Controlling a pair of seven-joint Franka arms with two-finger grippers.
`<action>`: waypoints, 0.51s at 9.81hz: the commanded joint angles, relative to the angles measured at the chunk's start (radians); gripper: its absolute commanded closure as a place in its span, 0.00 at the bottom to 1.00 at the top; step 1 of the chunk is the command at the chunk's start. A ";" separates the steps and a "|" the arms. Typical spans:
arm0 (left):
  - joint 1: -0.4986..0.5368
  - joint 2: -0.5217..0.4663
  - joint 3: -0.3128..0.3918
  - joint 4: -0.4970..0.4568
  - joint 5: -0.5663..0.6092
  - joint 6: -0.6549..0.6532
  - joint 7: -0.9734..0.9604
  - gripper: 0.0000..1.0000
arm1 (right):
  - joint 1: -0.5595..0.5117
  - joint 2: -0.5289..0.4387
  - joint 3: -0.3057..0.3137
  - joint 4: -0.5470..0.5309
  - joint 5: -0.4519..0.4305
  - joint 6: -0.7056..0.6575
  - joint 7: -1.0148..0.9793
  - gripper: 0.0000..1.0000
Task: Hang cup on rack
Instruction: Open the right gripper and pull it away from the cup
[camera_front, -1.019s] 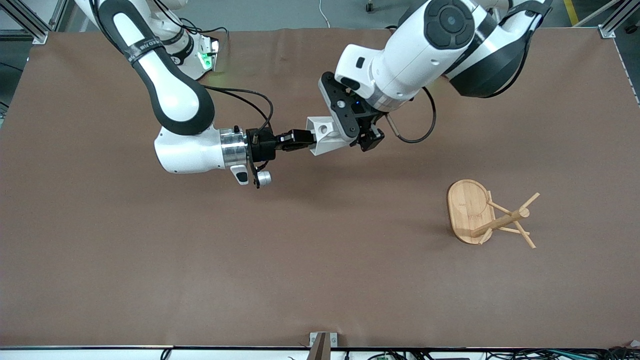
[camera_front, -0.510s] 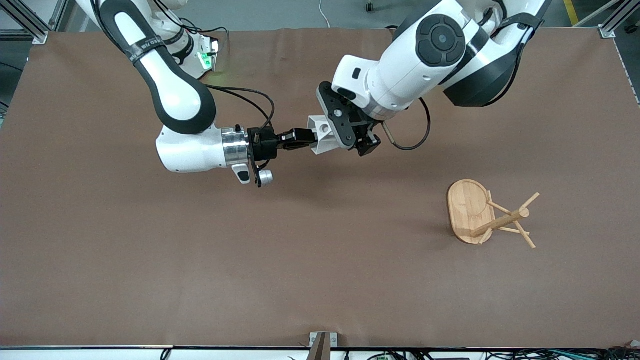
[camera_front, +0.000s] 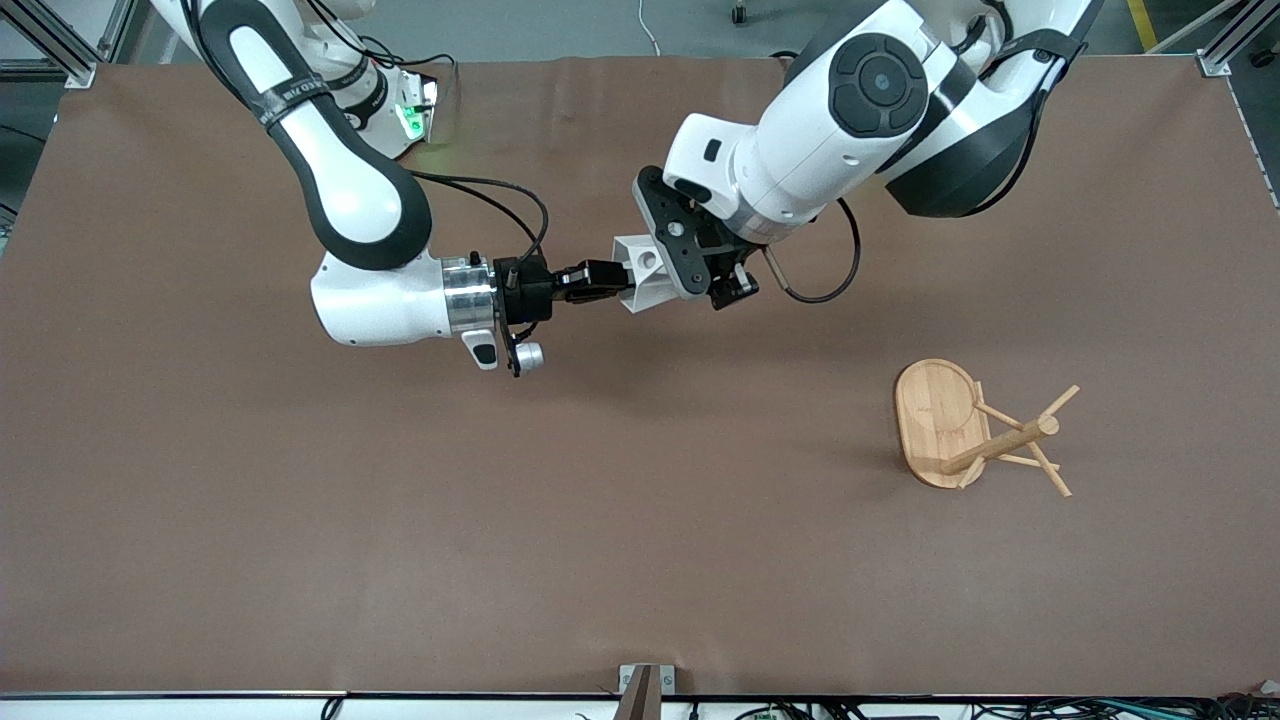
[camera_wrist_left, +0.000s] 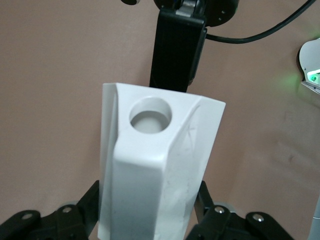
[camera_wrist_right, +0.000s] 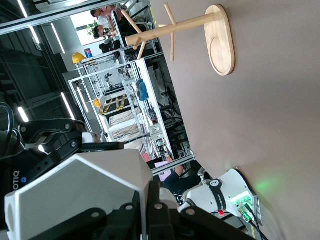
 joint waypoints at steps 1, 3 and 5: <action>-0.006 0.033 0.002 -0.010 0.028 0.023 -0.007 0.99 | 0.001 -0.036 0.009 -0.012 0.031 -0.010 0.016 0.97; 0.003 0.033 0.002 -0.010 0.029 0.023 -0.001 1.00 | -0.013 -0.044 0.006 -0.012 0.025 -0.045 0.065 0.01; 0.006 0.035 0.002 -0.010 0.032 0.021 0.001 1.00 | -0.041 -0.038 -0.007 -0.014 0.008 -0.043 0.065 0.00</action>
